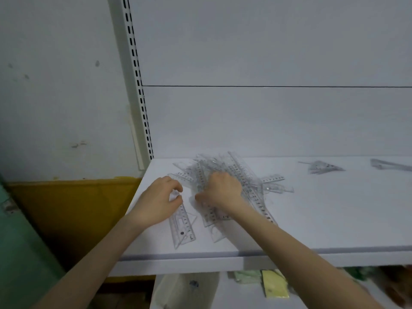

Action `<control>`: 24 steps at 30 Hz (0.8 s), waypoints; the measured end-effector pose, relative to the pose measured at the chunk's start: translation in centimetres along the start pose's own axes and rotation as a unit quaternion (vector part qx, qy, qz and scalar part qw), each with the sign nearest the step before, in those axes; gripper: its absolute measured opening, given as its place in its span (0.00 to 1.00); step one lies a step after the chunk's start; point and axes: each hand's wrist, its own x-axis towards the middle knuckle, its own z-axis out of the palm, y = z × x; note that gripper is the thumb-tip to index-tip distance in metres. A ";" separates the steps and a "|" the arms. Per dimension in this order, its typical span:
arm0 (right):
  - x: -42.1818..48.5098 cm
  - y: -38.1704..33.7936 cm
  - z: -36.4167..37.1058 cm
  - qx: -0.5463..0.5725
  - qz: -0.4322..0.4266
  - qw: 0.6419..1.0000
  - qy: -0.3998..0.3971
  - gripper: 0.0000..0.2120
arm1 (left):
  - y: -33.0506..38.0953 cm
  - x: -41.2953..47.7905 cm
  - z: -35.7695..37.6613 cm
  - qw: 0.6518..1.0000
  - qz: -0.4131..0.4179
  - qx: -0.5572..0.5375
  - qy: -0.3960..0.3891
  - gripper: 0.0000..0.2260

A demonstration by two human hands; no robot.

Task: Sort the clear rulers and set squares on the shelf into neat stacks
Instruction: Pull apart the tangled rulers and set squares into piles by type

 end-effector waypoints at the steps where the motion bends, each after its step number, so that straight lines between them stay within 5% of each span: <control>1: 0.1 0.4 0.0 0.044 0.015 0.999 -0.016 0.16 | 0.2 0.3 0.2 1.000 0.002 -0.011 -0.001 0.07; 13: -0.2 4.7 -3.6 0.305 -0.012 0.945 -0.121 0.15 | 4.4 2.0 1.9 0.985 -0.051 -0.164 -0.007 0.13; 15: -0.4 4.8 -4.1 0.316 -0.026 0.939 -0.132 0.15 | 5.4 2.4 1.9 0.961 -0.099 -0.258 0.008 0.08; 20: -1.2 5.1 -4.7 0.355 -0.045 0.919 -0.165 0.14 | 7.3 2.7 1.4 0.837 -0.204 -0.507 -0.012 0.04; 24: -1.9 5.9 -4.9 0.361 -0.044 0.915 -0.176 0.07 | 7.6 2.3 1.1 0.826 -0.200 -0.527 0.008 0.02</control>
